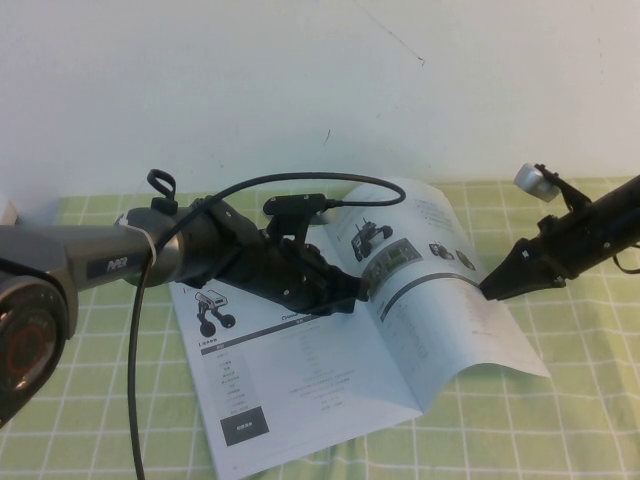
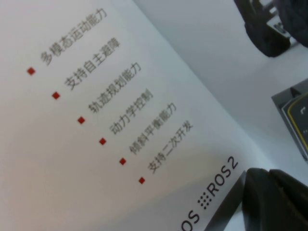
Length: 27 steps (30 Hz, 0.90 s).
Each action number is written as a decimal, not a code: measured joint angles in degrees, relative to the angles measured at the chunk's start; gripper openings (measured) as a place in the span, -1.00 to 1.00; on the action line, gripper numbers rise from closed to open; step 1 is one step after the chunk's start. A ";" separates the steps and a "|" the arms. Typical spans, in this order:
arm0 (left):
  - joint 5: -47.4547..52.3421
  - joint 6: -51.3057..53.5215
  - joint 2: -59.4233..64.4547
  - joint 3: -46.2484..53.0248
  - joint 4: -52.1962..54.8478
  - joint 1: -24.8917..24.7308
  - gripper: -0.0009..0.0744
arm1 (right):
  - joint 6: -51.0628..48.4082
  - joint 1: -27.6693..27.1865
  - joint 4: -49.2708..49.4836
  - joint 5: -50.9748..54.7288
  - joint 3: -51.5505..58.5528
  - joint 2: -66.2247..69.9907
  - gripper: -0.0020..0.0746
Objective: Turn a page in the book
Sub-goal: Open the closed book
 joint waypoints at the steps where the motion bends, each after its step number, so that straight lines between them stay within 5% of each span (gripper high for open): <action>1: 0.00 0.00 0.00 0.00 0.00 0.00 -0.98 | -0.10 0.00 0.87 0.27 0.00 0.15 -0.29; 27: 0.11 -0.85 -1.41 0.11 4.59 -0.09 -0.98 | -2.14 9.04 12.68 0.49 0.00 0.57 -0.43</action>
